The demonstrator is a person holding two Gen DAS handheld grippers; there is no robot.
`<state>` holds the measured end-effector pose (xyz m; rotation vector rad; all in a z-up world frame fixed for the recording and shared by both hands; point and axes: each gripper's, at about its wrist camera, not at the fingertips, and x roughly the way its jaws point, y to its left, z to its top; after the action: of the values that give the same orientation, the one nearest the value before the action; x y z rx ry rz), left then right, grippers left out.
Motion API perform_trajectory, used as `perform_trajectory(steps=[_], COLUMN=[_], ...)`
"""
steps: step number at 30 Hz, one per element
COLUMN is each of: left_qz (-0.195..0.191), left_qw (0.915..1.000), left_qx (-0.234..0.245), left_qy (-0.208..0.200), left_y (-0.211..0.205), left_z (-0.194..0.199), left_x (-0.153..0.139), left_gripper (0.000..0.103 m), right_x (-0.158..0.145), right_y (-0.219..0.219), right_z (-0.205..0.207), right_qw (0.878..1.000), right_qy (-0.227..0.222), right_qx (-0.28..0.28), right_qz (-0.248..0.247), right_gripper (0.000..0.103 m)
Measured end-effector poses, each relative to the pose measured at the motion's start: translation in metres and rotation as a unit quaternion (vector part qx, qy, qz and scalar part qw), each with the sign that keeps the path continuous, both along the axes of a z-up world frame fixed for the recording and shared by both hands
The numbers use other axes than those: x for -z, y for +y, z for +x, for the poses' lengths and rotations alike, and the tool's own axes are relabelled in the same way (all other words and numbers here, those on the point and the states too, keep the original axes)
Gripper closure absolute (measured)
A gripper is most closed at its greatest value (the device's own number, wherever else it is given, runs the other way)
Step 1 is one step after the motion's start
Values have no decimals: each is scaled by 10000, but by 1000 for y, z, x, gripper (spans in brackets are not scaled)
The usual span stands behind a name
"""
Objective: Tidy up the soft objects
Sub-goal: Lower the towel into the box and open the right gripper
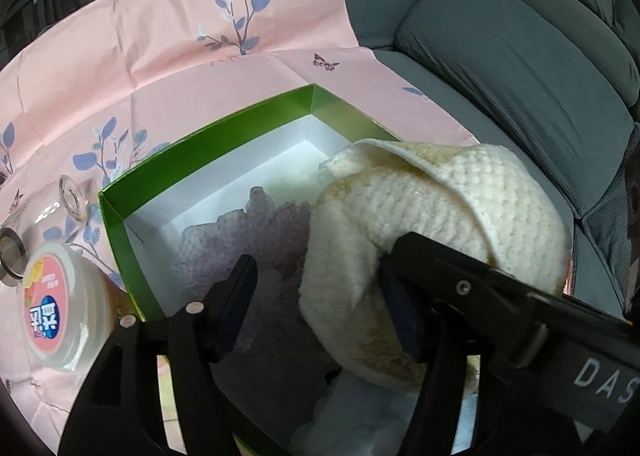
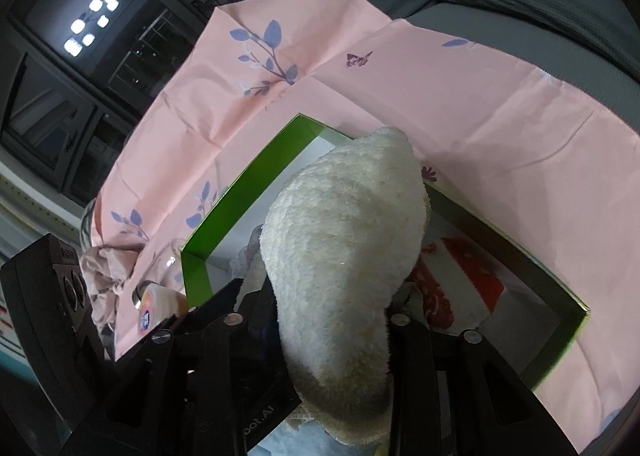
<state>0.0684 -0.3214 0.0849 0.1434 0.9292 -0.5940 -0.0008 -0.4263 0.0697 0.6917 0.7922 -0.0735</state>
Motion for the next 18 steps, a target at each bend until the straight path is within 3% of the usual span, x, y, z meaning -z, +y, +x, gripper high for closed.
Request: perform_trajectory(steps=[1,3,5,12,14,18], left_qz=[0,-7,-15,-88,-79,-165], left_qw=[10000,9999,9998,9990,9983,9975], left_qx=[-5,-28,-65,-99,-144,-178], left_qy=[-37,-105,-185,-427,-554,-671], left_y=[1,2,4,15,19,30], left_z=[-1,-3,-5,-19,-23,-32], left_x=[-2,-7,-12,-35,-43,-55], left_gripper=[39,35,29,25,16,14], right_x=[-2,-5,-10,-30,-35,-44], right_y=[1,2,4,10,10,11], right_z=[-1,-4,-7,-22,-26,-35], right_qw=[10000,9999,9998,9975,9970,9955], right_qy=[-15,-85,-149,-578,-686,-864], right_qx=[-8,-19,35,3,-5,0], right_qz=[-15,-57,-158,-396,-368,-398], right_gripper=[58,40,32,28,28,28])
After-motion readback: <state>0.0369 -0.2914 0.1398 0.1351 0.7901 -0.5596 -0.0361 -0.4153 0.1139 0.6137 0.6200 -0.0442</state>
